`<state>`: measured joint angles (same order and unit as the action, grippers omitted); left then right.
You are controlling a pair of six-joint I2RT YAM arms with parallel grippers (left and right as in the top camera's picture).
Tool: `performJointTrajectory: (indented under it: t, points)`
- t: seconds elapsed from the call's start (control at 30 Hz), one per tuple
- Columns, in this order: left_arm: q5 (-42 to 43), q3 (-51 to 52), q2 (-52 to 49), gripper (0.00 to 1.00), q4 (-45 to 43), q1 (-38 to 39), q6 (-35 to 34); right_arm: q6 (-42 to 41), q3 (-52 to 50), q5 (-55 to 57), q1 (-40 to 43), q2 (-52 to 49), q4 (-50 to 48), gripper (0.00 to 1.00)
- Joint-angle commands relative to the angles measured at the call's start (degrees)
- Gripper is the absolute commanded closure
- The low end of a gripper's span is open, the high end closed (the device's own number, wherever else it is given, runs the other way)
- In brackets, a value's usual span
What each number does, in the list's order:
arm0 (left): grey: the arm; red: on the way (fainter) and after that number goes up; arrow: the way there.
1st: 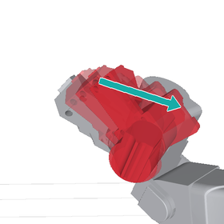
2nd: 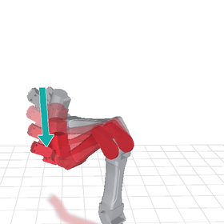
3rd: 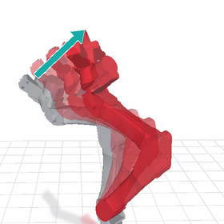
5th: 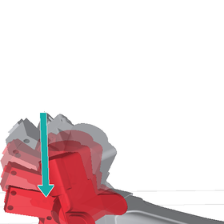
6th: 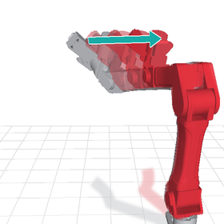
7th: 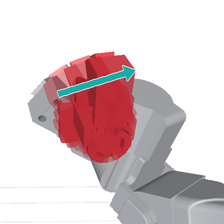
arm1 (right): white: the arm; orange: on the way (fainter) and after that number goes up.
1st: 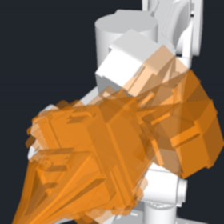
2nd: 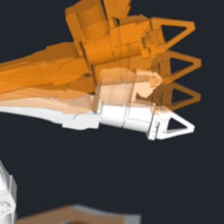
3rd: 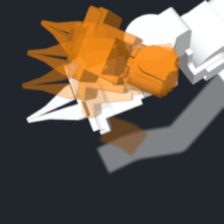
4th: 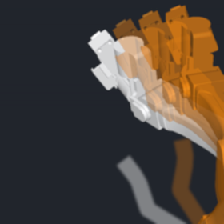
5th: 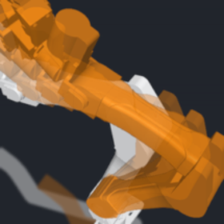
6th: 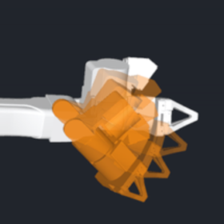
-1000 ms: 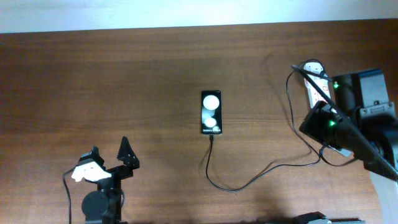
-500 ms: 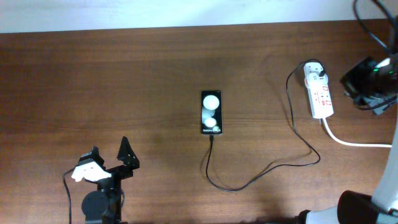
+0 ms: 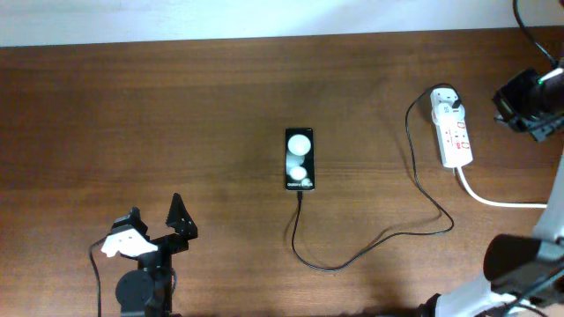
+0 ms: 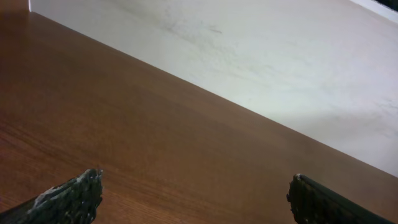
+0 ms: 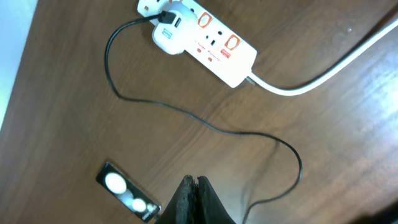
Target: Plug charger to phone and switch on socket
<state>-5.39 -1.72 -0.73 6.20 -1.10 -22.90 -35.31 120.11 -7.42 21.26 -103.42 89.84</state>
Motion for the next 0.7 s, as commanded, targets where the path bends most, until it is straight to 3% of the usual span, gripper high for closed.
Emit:
performJointTrajectory:
  t: [0.0,0.27,0.67]
  points:
    - [-0.04,0.33,0.07,0.01,-0.17,-0.31,1.16,0.52,0.85,0.55,0.20,-6.10,-3.06,0.95]
    - [-0.02,0.33,0.07,0.01,-0.17,-0.31,1.14,0.52,0.83,0.57,0.20,-21.35,-10.36,0.96]
    - [-0.02,0.33,0.07,0.01,-0.17,-0.31,1.16,-3.32,0.68,4.20,0.20,-28.44,-17.07,0.95]
